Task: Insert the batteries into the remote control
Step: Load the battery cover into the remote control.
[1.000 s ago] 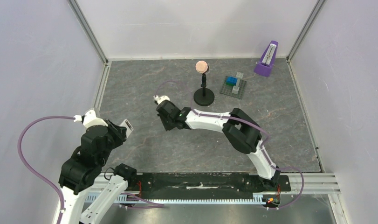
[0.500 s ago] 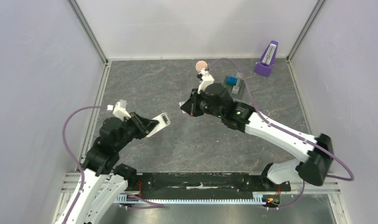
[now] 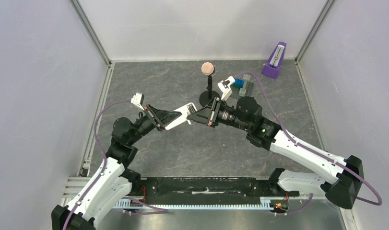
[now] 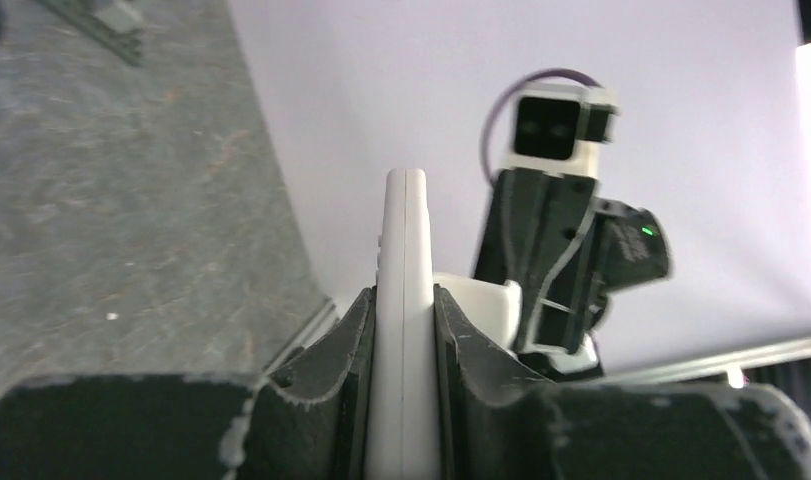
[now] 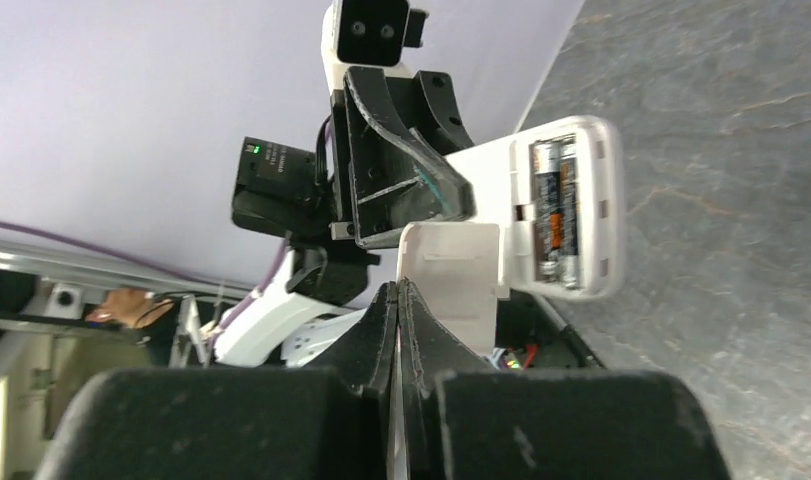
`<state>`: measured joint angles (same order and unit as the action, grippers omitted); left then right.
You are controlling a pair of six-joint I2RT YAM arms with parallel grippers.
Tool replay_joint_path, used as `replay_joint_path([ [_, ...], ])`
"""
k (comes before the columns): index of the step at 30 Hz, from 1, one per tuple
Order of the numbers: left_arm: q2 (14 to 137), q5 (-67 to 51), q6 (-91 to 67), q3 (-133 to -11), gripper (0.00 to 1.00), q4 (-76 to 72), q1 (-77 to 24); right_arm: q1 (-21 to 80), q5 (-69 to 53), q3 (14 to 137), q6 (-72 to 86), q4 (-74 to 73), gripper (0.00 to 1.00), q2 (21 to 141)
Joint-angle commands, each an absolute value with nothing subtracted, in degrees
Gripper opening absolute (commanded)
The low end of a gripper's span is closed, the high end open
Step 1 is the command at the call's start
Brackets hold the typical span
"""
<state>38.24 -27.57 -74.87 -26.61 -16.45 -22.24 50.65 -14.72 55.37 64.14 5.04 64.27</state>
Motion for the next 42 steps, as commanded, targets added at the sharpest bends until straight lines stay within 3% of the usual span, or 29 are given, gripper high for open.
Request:
replay_joint_path([
  [1,39.42,-35.37,-84.04,-24.49,0.02,-33.72,-22.06,49.30,-20.98,53.05,72.54,15.39,0.00,61.90],
  [14,34.96,-38.30,-87.40,-19.73,0.02,-35.70,-22.04,46.67,-24.54,48.87,78.34,20.95,0.00,58.23],
  [26,34.59,-38.93,-89.25,-19.95,0.02,-35.48,-22.03,46.68,-27.09,41.35,89.68,40.15,0.00,60.47],
  [42,34.44,-38.54,-90.66,-19.42,0.02,-36.19,-22.06,46.68,-25.75,39.49,89.03,42.65,0.00,63.03],
])
